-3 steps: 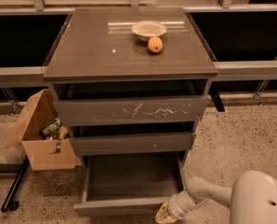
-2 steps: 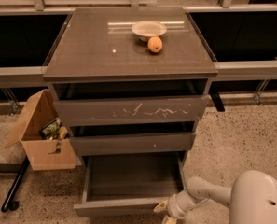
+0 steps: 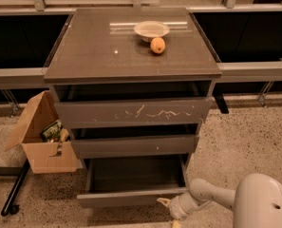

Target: Close bottom drawer

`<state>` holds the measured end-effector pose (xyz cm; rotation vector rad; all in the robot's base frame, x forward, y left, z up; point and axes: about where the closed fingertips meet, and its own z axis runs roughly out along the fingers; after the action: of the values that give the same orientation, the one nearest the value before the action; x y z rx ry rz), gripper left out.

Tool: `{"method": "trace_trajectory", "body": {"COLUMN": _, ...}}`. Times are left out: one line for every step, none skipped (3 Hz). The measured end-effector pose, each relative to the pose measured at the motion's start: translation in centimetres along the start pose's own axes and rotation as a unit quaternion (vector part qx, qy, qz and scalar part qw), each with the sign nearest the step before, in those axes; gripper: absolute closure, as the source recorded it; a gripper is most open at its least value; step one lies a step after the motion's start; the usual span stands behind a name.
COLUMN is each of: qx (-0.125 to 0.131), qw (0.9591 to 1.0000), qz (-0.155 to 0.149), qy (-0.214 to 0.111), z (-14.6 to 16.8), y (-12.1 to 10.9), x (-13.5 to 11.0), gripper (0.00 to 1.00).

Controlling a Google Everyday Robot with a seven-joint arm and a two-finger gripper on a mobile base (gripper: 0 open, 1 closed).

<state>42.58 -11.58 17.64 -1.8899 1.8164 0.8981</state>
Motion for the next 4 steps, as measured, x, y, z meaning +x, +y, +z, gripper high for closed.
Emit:
{"method": "trace_trajectory", "body": {"qx": 0.005, "qw": 0.9997, "qz": -0.023, "qy": -0.008, "z": -0.2, "y": -3.2, "x": -1.0, "gripper": 0.0}}
{"method": "trace_trajectory", "body": {"qx": 0.014, "qw": 0.9988, "qz": -0.042, "qy": -0.021, "z": -0.4, "y": -6.1, "x": -1.8, "gripper": 0.18}}
{"method": "trace_trajectory", "body": {"qx": 0.029, "qw": 0.9976, "qz": -0.054, "qy": -0.032, "z": -0.8, "y": -8.4, "x": -2.3, "gripper": 0.41}}
{"method": "trace_trajectory", "body": {"qx": 0.066, "qw": 0.9936, "qz": -0.076, "qy": -0.053, "z": -1.8, "y": -13.6, "x": -3.6, "gripper": 0.64}}
